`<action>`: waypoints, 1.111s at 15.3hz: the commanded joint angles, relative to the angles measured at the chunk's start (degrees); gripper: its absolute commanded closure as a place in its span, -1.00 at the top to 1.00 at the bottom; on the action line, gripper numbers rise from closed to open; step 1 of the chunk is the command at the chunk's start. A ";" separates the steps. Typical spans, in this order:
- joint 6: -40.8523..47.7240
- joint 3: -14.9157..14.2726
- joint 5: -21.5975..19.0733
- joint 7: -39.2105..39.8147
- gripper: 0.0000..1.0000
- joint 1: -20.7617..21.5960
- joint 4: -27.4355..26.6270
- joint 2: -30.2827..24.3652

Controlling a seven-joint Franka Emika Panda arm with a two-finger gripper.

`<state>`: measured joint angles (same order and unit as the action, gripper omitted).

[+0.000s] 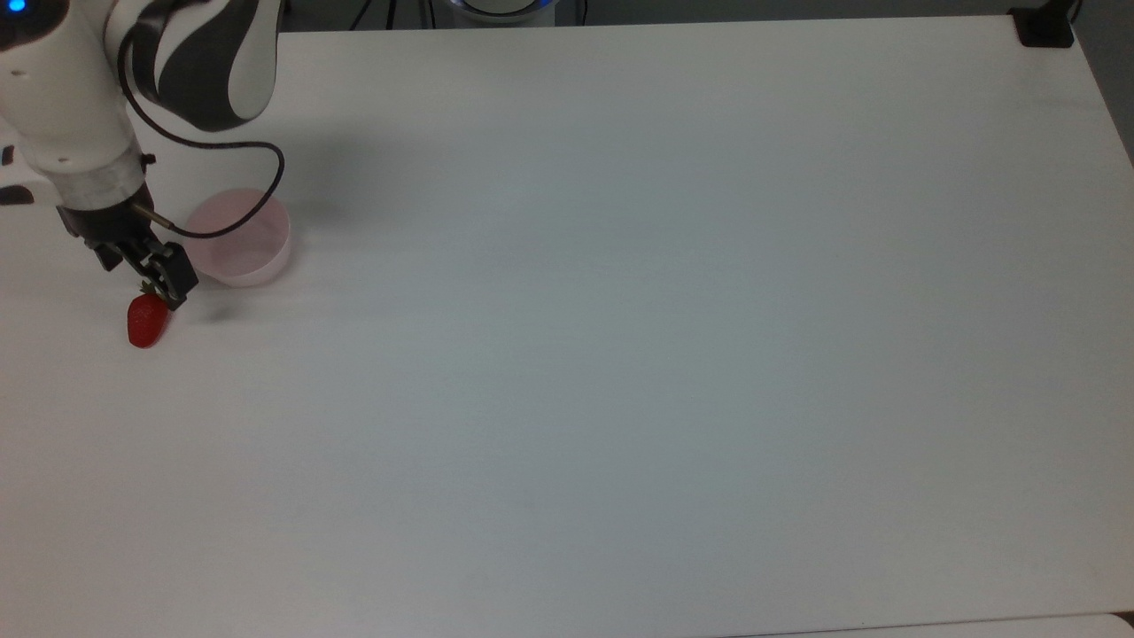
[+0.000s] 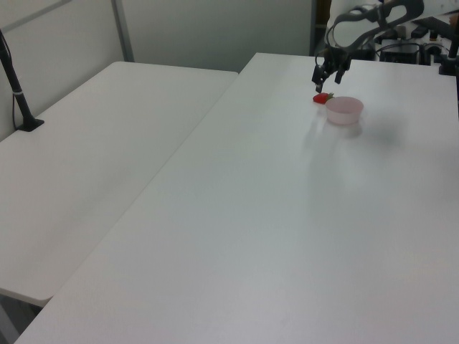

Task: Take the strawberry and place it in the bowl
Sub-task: 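Close the gripper on the red strawberry, then lift the strawberry and carry it over the pink bowl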

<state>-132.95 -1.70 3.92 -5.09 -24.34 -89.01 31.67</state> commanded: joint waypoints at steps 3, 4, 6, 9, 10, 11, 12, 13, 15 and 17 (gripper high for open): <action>-6.61 0.12 -1.11 0.78 0.59 -0.27 1.03 3.92; -8.01 0.12 -1.11 0.78 0.45 -0.27 1.03 4.45; -8.99 0.12 -1.11 0.87 0.07 -0.27 1.03 5.07; -8.99 0.12 -1.02 1.31 -0.47 -0.27 1.03 4.90; -8.91 0.12 -0.85 1.31 -0.54 -0.27 1.03 4.64; -8.82 0.12 -0.76 1.48 -0.54 -0.27 1.03 3.94; -8.47 0.12 -0.76 2.01 -0.54 -0.18 1.03 2.71; -7.77 0.20 -1.02 3.66 -0.54 -0.09 0.33 0.96; -3.48 0.20 -1.02 9.01 -0.54 0.08 -2.91 -3.25; 0.66 0.38 -1.37 14.12 -0.54 0.08 -7.12 -8.00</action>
<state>-138.00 -1.53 3.92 1.26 -24.46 -87.87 32.84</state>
